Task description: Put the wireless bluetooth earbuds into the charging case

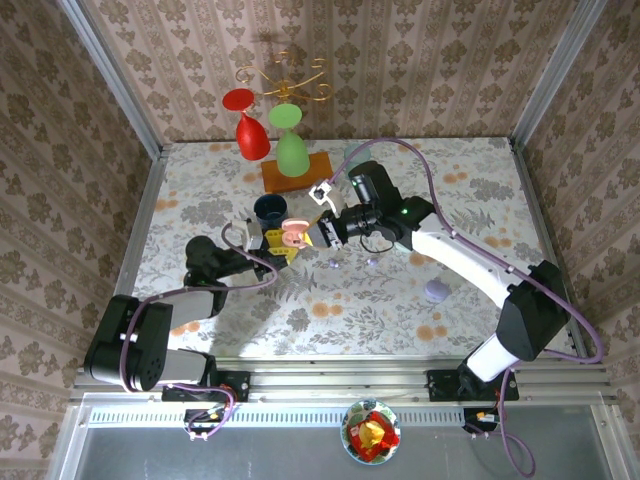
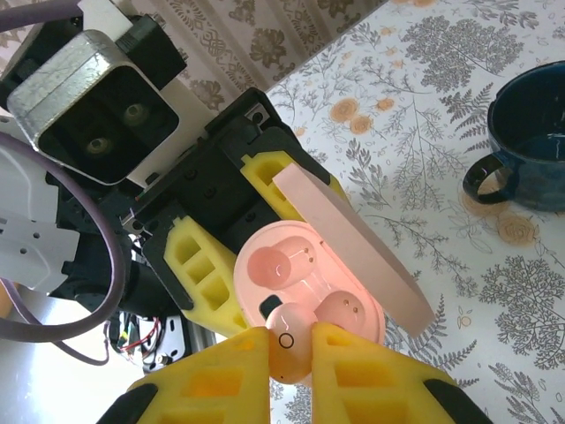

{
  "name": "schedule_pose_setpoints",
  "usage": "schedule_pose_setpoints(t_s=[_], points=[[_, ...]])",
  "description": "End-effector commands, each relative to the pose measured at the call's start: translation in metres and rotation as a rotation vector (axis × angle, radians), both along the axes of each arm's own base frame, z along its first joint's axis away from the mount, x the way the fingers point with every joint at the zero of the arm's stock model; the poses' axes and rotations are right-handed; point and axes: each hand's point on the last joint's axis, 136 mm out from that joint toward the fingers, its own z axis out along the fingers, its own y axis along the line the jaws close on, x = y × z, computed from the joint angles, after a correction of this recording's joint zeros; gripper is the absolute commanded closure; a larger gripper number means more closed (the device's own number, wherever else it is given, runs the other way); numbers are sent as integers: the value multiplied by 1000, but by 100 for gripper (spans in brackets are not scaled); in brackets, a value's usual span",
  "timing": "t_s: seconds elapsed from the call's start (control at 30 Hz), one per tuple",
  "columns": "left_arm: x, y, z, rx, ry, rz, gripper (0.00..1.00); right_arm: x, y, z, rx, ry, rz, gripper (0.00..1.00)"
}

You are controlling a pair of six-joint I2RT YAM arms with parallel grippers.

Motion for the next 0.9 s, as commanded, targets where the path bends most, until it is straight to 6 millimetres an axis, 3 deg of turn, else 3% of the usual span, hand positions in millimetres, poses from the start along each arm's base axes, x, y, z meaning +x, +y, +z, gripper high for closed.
schedule_pose_setpoints(t_s=[0.0, 0.87], points=[[-4, -2, 16, -19, -53, -30, 73, 3, 1, 1, -22, -19, 0, 84], [2, 0, 15, -22, -62, 15, 73, 14, 3, -11, -58, 11, -38, 79]])
